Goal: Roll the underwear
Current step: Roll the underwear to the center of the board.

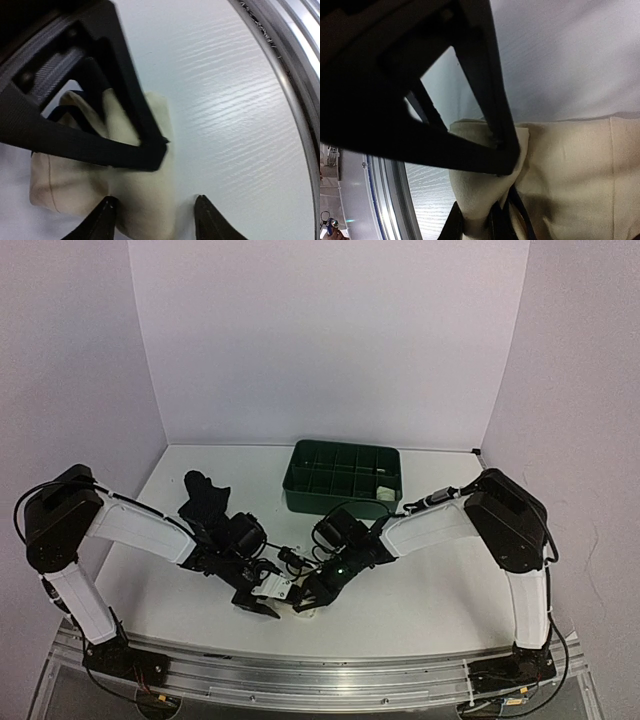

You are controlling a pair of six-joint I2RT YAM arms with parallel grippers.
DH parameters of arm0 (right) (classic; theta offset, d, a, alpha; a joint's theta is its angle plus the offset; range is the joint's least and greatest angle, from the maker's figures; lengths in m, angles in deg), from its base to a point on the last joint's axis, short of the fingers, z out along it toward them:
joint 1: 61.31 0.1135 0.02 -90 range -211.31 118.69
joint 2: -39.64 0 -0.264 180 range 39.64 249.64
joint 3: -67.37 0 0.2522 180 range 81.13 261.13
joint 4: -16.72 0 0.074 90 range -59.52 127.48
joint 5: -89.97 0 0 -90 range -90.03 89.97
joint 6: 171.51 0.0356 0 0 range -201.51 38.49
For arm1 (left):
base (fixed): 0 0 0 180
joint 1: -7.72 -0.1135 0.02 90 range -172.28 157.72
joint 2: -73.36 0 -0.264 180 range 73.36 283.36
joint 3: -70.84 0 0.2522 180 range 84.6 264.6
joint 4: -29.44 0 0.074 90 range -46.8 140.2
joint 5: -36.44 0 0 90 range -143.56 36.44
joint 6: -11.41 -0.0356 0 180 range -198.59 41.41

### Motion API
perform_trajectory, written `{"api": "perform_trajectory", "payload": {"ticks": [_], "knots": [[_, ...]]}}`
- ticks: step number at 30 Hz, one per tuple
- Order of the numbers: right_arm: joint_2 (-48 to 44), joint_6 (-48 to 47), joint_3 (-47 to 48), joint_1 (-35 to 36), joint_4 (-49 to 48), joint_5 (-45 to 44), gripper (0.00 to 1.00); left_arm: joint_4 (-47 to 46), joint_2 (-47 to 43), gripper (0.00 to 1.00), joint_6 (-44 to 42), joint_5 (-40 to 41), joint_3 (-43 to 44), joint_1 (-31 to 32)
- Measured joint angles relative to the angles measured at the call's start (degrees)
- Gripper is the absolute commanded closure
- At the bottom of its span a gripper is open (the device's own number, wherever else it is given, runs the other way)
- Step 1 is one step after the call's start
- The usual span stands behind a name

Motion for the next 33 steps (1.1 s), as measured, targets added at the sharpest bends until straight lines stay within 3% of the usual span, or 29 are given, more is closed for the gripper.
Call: {"api": "perform_trajectory", "payload": {"ticks": [8,10,17,24,27,33], "knots": [[0.0,-0.47,0.0,-0.23,0.16,0.0,1.0,1.67,2.95,0.92,1.71,1.92,3.59,0.26],[0.0,-0.59,0.02,-0.29,0.24,-0.01,0.95,2.09,2.59,0.99,1.42,1.58,3.59,0.33],[-0.75,-0.51,0.39,-0.46,1.23,-2.34,0.68,2.77,1.79,1.0,2.3,1.98,3.57,0.37],[-6.13,-1.18,-2.15,-0.69,3.49,-10.33,0.57,5.23,1.66,1.0,8.82,3.0,5.08,0.57],[-12.09,-2.26,-8.48,-0.9,-0.11,-13.6,0.48,8.59,2.07,1.0,13.32,1.95,7.98,0.84],[-24.42,-4.88,-23.81,-0.33,-11.74,-19.56,0.48,13.71,3.98,1.0,20.7,0.16,9.87,0.94]]}}
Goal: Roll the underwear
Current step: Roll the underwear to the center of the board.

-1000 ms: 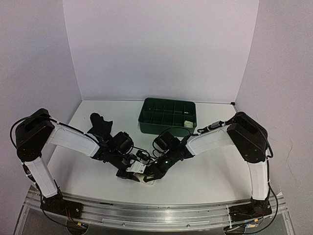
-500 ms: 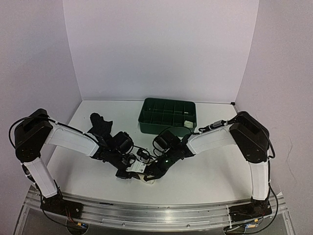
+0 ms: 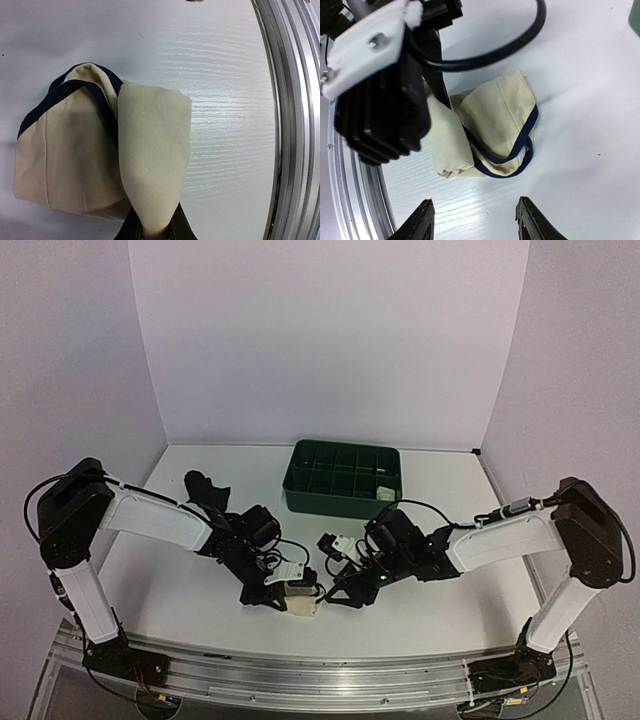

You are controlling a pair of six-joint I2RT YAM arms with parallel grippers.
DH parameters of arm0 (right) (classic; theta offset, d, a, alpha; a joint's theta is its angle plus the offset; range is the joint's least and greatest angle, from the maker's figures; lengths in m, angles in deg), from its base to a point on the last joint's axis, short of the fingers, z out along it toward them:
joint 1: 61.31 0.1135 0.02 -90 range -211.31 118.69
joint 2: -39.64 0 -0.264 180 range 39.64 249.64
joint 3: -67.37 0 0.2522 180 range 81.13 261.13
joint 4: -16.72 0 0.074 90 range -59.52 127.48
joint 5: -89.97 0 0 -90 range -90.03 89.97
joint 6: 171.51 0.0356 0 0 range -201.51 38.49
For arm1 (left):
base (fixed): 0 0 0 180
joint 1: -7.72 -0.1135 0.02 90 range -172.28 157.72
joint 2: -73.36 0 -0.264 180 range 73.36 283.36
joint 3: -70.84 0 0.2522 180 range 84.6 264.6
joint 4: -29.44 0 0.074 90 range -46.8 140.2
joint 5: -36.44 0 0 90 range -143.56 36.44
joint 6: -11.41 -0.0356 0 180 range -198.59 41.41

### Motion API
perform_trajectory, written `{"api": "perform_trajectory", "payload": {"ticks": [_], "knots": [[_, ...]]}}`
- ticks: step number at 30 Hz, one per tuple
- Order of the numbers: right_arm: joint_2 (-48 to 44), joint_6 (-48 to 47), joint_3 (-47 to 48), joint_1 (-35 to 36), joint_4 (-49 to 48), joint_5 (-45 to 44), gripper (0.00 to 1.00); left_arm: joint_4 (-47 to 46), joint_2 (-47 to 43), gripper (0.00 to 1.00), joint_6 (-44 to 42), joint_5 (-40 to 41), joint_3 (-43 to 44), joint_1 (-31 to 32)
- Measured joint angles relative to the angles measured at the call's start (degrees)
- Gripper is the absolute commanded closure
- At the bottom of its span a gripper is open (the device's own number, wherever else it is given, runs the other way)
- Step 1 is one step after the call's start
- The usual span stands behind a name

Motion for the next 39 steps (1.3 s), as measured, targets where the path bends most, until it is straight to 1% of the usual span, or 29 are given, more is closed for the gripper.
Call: {"api": "perform_trajectory", "payload": {"ticks": [1,3,4,7,12,16,18,19,20,22,23,24,29,35,39], "knots": [[-0.63,0.09,-0.97,0.31,-1.49,-0.9,0.48,0.54,0.28,1.0,0.61,-0.14,0.0,-0.1],[-1.09,1.9,-2.25,0.67,-4.21,-2.21,0.52,0.98,0.46,1.0,1.45,-0.28,0.0,-0.22],[-0.81,4.21,-2.35,0.46,-4.96,-2.42,0.55,0.99,0.46,1.0,1.62,-0.27,0.0,-0.22],[0.97,11.21,-1.97,-1.06,-7.02,-2.55,0.57,0.92,0.46,1.0,1.7,-0.07,0.0,-0.22],[7.9,22.0,0.61,-2.79,-8.65,-2.18,0.61,0.7,0.46,1.0,0.31,0.57,0.0,-0.13],[11.96,27.07,3.03,-2.75,-9.2,0.26,0.63,0.35,0.46,1.0,-0.67,1.19,0.0,0.24],[13.94,28.76,5.17,-2.73,-9.7,1.67,0.65,0.1,0.46,1.0,-1.08,1.49,0.0,0.42],[14.92,29.58,6.22,-2.73,-10.0,2.48,0.68,-0.02,0.46,1.0,-1.18,1.63,0.0,0.53],[15.79,30.31,7.13,-2.73,-10.15,3.37,0.75,-0.04,0.46,1.0,-1.2,1.77,0.0,0.64],[17.65,31.56,8.93,-2.75,-10.7,5.03,0.94,-0.09,0.46,1.0,-1.22,1.87,0.0,0.79],[18.48,32.17,9.68,-2.74,-10.79,5.49,0.98,-0.11,0.46,1.0,-1.26,1.91,0.0,0.87],[19.2,32.75,10.11,-2.73,-10.87,5.9,1.0,-0.13,0.46,1.0,-1.3,1.95,0.0,0.92],[19.97,34.48,10.74,-2.74,-10.7,5.71,1.0,-0.14,0.46,1.0,-2.76,2.05,0.0,1.28],[21.59,34.95,14.7,-2.68,-7.72,3.75,1.0,0.43,0.46,1.0,-6.67,1.44,0.1,3.13],[21.7,34.91,15.47,-2.53,-6.58,3.03,1.0,0.66,0.46,1.0,-8.16,1.04,0.16,3.39]]}}
